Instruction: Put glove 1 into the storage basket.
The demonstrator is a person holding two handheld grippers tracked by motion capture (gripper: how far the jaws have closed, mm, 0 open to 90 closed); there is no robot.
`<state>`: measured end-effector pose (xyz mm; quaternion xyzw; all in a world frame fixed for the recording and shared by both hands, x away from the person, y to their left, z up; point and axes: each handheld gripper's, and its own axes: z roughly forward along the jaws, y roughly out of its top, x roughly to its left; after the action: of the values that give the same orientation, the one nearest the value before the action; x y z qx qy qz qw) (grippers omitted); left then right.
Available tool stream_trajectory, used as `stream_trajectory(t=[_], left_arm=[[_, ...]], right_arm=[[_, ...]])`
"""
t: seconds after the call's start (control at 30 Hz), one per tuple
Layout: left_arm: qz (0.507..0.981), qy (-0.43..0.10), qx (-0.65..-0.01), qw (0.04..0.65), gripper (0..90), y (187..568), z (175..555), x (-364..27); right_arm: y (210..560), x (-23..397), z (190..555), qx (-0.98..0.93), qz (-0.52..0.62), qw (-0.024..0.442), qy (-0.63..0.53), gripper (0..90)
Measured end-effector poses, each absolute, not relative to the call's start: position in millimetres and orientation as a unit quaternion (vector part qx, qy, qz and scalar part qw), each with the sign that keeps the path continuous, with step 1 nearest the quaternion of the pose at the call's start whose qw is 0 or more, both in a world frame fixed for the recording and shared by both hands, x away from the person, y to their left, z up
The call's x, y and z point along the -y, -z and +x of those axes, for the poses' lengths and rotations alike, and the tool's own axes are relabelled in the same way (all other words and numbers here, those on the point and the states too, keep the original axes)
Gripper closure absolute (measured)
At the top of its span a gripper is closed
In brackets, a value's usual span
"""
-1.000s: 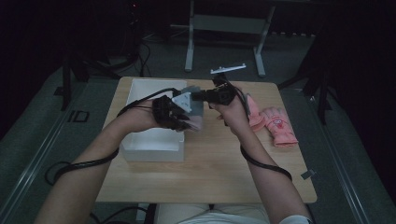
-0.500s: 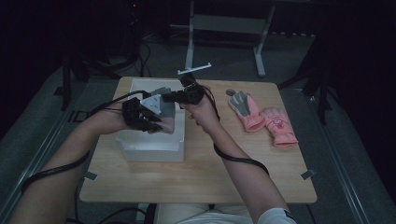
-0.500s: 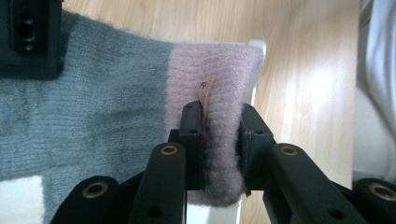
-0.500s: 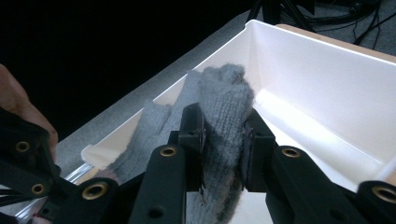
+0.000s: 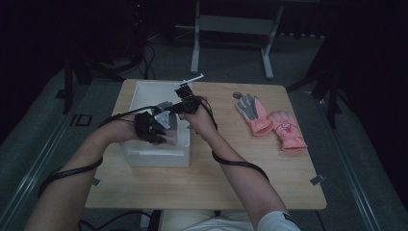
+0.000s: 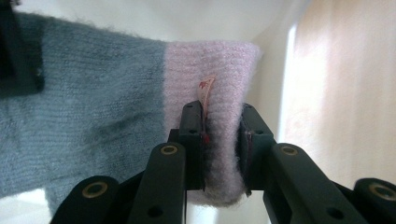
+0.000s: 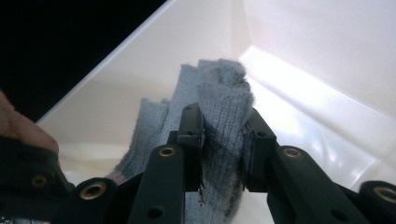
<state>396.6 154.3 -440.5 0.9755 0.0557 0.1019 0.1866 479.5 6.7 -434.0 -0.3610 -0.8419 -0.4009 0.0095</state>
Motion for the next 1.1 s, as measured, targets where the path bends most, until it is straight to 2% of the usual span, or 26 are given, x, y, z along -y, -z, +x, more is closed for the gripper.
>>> stream_trajectory(t=[0.07, 0.13, 0.17, 0.23, 0.53, 0.6, 0.63, 0.77, 0.9, 1.0, 1.1], left_arm=[[0.977, -0.101, -0.061, 0.178, 74.5, 447.8, 403.7, -150.3], [0.979, -0.096, -0.059, 0.167, 74.4, 451.6, 408.6, -148.5], [0.984, -0.088, -0.062, 0.144, 74.4, 461.3, 417.4, -143.7], [0.988, -0.059, -0.068, 0.129, 74.2, 472.2, 425.4, -139.1], [0.991, -0.046, -0.062, 0.111, 72.9, 491.9, 433.3, -132.1], [0.991, -0.048, -0.067, 0.108, 70.6, 492.1, 433.4, -131.9], [0.991, -0.048, -0.071, 0.104, 63.5, 491.9, 433.2, -132.0], [0.989, -0.054, -0.083, 0.111, 53.4, 483.4, 430.2, -135.1], [0.984, -0.07, -0.099, 0.132, 52.2, 466.8, 425.8, -140.6], [0.979, -0.079, -0.114, 0.147, 52.2, 456.5, 421.0, -143.1], [0.978, -0.078, -0.118, 0.153, 52.5, 448.7, 416.5, -142.5]], right_arm=[[439.1, -6.2, 483.7, 0.843, -0.369, 0.002, 0.392, 65.0], [440.5, -3.2, 486.3, 0.838, -0.378, -0.003, 0.393, 63.8], [438.8, 5.6, 490.1, 0.828, -0.392, 0.006, 0.402, 59.0], [435.9, 13.6, 490.7, 0.824, -0.396, -0.004, 0.404, 58.1], [424.1, 53.6, 485.8, 0.81, -0.399, -0.012, 0.43, 53.2], [422.5, 59.2, 483.6, 0.81, -0.395, -0.016, 0.433, 52.0], [420.2, 67.5, 480.2, 0.809, -0.393, -0.02, 0.436, 50.2], [414.3, 86.2, 469.9, 0.812, -0.381, -0.034, 0.441, 44.0], [409.8, 107.0, 454.0, 0.82, -0.359, -0.053, 0.443, 34.9], [412.3, 126.7, 441.8, 0.819, -0.35, -0.042, 0.452, 27.4], [417.2, 143.0, 433.7, 0.818, -0.348, -0.045, 0.456, 23.7]])
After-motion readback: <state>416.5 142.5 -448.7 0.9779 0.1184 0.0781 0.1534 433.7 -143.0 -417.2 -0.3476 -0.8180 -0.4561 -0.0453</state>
